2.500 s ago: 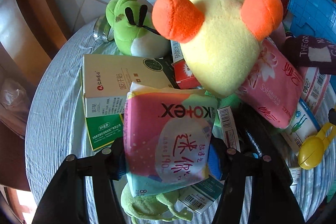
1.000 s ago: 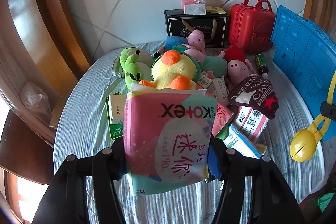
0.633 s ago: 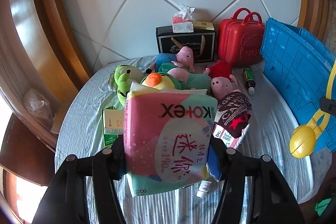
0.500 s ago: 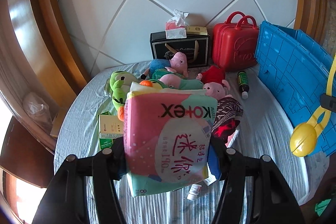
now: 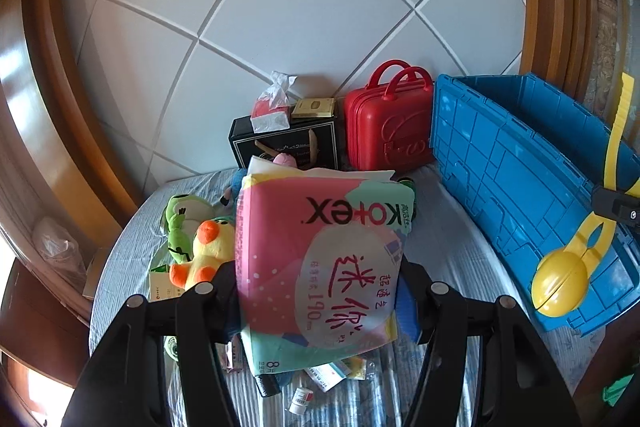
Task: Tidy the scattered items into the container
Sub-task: 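Carry the Kotex pack and yellow clip with both grippers over the blue bin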
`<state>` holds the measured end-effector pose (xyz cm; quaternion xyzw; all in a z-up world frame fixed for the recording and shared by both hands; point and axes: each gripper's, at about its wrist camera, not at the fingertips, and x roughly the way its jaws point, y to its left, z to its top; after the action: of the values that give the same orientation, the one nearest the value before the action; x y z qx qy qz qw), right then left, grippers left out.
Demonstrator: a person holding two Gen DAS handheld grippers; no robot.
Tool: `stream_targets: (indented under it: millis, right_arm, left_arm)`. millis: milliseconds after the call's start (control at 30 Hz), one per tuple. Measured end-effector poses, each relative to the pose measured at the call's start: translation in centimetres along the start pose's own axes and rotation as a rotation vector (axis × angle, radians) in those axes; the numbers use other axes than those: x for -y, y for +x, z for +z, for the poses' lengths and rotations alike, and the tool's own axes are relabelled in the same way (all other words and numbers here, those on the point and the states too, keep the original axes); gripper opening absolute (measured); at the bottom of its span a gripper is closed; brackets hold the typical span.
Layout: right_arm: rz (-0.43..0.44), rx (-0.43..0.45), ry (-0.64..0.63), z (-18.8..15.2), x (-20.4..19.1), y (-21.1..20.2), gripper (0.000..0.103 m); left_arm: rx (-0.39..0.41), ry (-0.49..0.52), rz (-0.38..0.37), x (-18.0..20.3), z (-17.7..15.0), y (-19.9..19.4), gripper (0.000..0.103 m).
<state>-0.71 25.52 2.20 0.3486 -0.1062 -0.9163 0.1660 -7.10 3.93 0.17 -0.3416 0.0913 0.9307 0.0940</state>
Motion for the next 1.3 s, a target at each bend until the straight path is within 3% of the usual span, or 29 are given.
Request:
stream_targets:
  millis: [433, 1300]
  right_arm:
    - [-0.045, 0.075, 0.018, 2.1, 6.8, -5.5, 0.016]
    - [-0.204, 0.192, 0.144, 4.2, 20.0, -12.9, 0.016]
  left_arm:
    - [0.078, 0.109, -0.087, 11.3, 5.4, -1.2, 0.058]
    - [0.122, 0.305, -0.269, 30.3, 12.2, 1.8, 0.058]
